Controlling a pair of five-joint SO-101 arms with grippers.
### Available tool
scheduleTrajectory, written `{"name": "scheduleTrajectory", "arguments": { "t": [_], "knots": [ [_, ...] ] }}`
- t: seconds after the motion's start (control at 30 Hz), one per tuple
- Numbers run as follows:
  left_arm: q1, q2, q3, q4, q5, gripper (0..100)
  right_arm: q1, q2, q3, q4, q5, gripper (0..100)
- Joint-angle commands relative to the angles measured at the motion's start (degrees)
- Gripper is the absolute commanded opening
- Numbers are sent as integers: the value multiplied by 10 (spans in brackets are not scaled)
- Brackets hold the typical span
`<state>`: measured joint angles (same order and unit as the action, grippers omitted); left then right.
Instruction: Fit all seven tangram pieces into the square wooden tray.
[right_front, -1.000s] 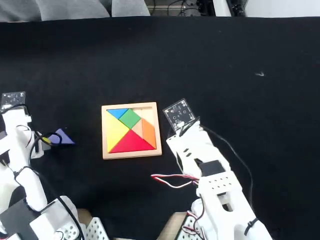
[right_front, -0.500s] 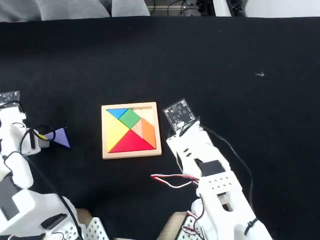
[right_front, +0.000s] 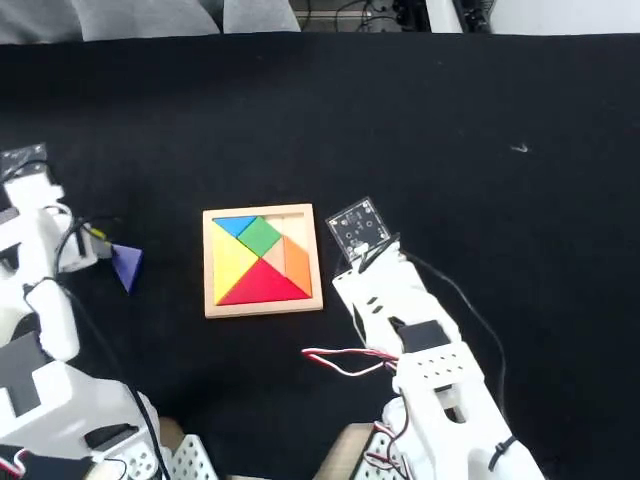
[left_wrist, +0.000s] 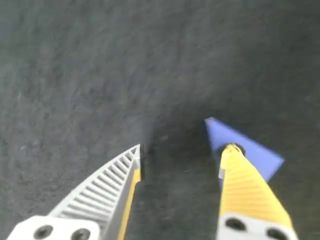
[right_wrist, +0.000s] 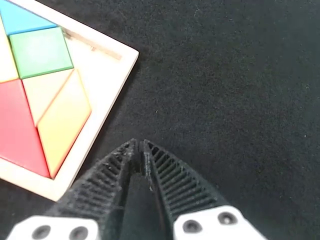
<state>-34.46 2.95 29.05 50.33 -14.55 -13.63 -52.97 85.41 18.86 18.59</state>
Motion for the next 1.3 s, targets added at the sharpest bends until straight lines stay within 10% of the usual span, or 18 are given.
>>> {"name": "scheduleTrajectory", "arguments": {
  "t": [0.0, 0.2, 0.47, 0.7, 0.93, 1.27],
  "knots": [
    [59, -4, -35, 4, 8, 259, -7, -13, 0, -9, -1, 14],
    [86, -25, -57, 24, 18, 257, -10, -14, 5, -12, -1, 14],
    [125, -210, -154, 333, 193, 261, -10, -15, 5, -12, -1, 14],
    [133, -220, -19, 232, 489, 262, -10, -15, 5, -12, -1, 14],
    [118, -134, 62, 64, 455, 262, -10, -15, 5, -12, -1, 14],
    [100, 11, -7, 58, 411, 262, -10, -15, 5, -12, -1, 14]
  ]
}}
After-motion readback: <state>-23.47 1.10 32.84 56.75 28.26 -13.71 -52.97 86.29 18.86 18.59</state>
